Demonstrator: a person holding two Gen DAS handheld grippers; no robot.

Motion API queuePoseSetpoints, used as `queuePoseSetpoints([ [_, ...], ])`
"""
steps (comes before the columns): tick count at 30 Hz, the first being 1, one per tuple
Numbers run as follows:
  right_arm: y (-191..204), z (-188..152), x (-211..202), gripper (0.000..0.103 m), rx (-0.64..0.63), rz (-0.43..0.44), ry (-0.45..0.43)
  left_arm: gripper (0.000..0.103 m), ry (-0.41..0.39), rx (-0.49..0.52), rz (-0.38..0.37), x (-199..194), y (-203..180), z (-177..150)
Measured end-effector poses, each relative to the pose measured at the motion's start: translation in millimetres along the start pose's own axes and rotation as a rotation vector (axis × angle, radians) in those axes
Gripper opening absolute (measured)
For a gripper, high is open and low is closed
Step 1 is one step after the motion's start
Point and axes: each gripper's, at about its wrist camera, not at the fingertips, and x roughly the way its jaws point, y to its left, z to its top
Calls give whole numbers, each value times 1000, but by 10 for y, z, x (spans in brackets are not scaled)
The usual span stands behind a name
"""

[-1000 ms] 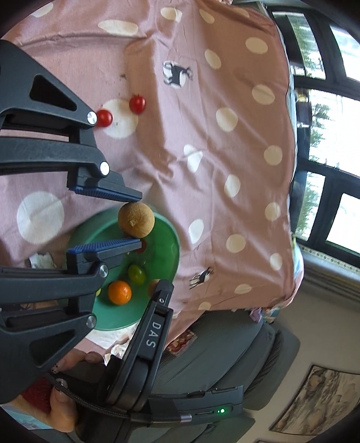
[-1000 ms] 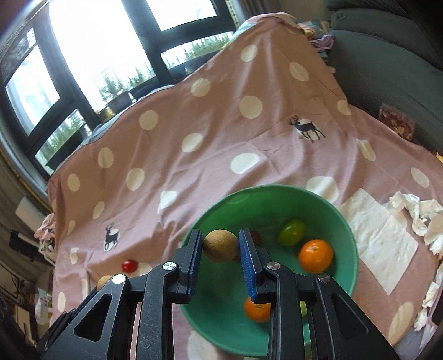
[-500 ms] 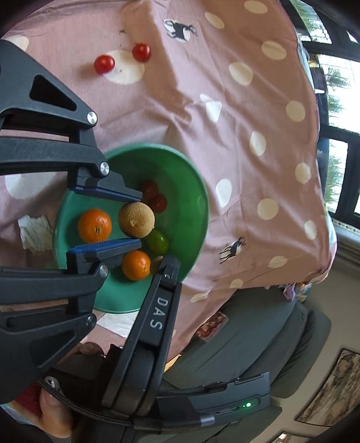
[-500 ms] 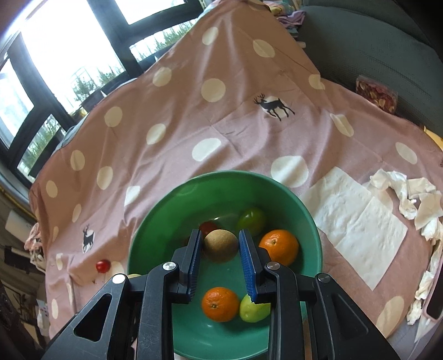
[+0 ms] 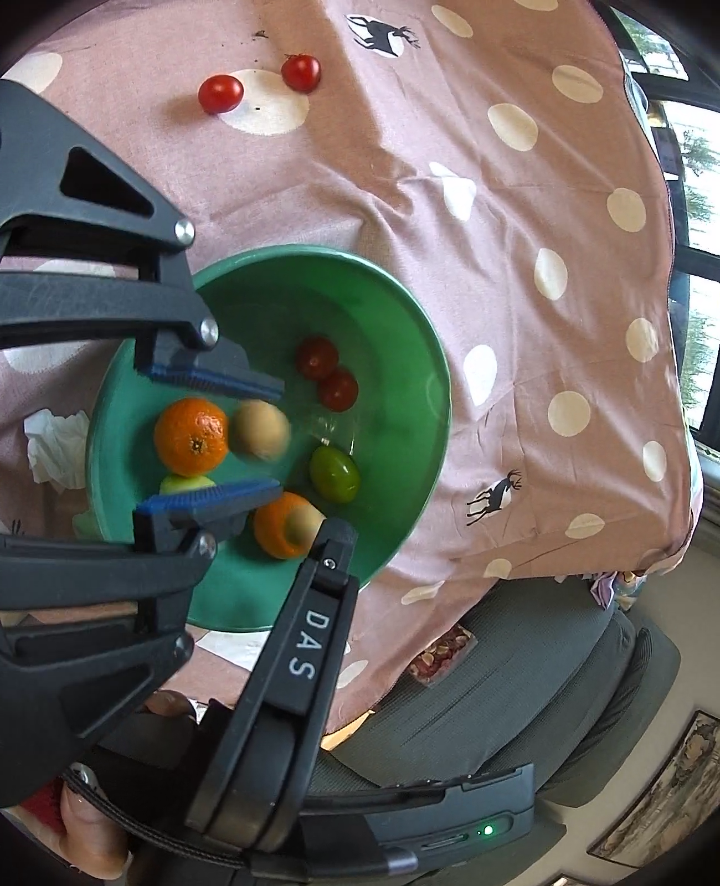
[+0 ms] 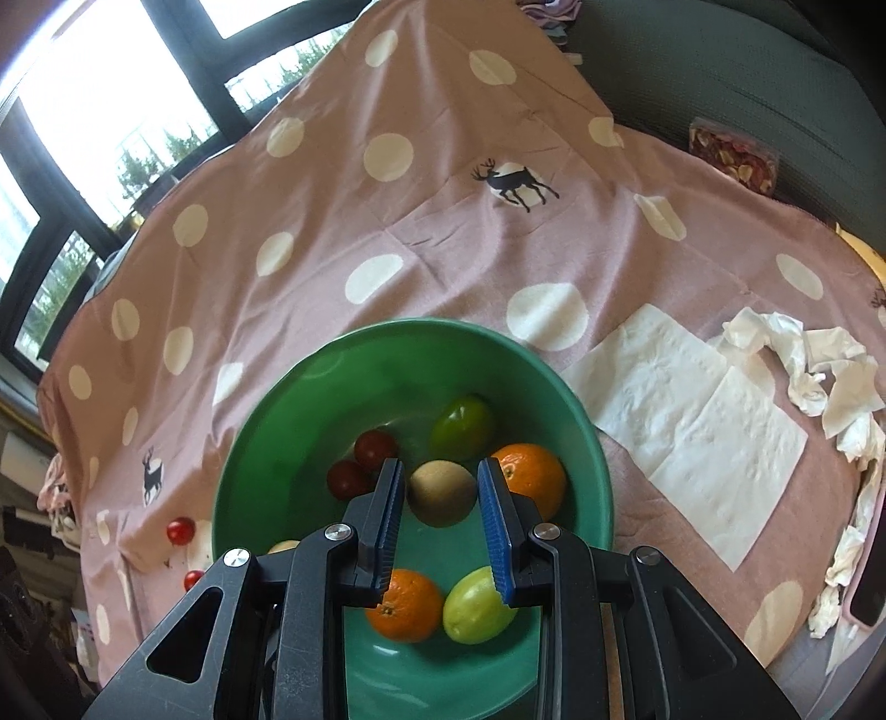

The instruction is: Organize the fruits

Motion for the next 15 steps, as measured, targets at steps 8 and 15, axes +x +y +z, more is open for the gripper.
queuePoseSetpoints([
  [8, 48, 14, -41, 34, -22, 3, -21, 71, -59, -55, 81, -318, 270, -23],
  [15, 116, 13, -88, 38, -37, 47, -37, 71, -77, -259, 283, -631, 1059, -103],
])
